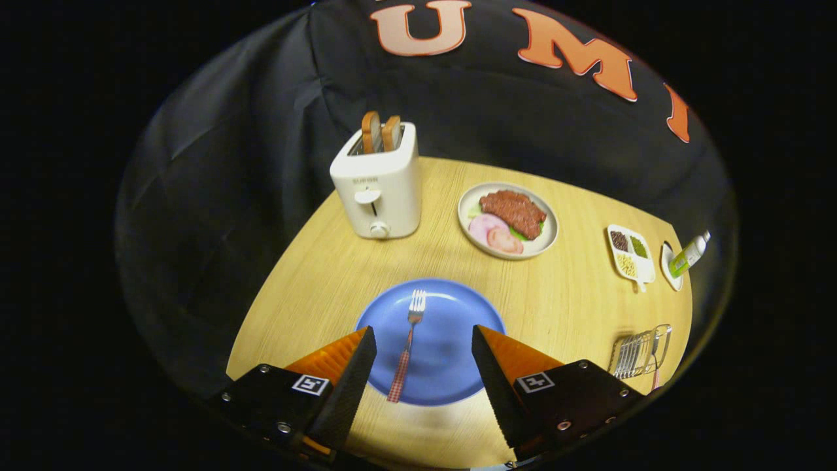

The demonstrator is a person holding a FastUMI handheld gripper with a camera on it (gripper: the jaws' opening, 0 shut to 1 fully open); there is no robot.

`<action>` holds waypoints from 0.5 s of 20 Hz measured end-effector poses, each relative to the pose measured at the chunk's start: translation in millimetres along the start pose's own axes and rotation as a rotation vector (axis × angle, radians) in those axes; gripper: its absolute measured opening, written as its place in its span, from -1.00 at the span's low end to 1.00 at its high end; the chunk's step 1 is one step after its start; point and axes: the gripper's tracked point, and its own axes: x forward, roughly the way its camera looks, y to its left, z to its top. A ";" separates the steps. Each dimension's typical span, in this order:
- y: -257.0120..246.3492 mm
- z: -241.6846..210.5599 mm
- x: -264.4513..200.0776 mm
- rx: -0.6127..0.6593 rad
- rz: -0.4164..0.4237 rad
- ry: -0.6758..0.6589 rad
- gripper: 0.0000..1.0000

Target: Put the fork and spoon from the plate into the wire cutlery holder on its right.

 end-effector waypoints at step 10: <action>17.6 -82.1 50.6 -0.030 0.016 0.312 0.16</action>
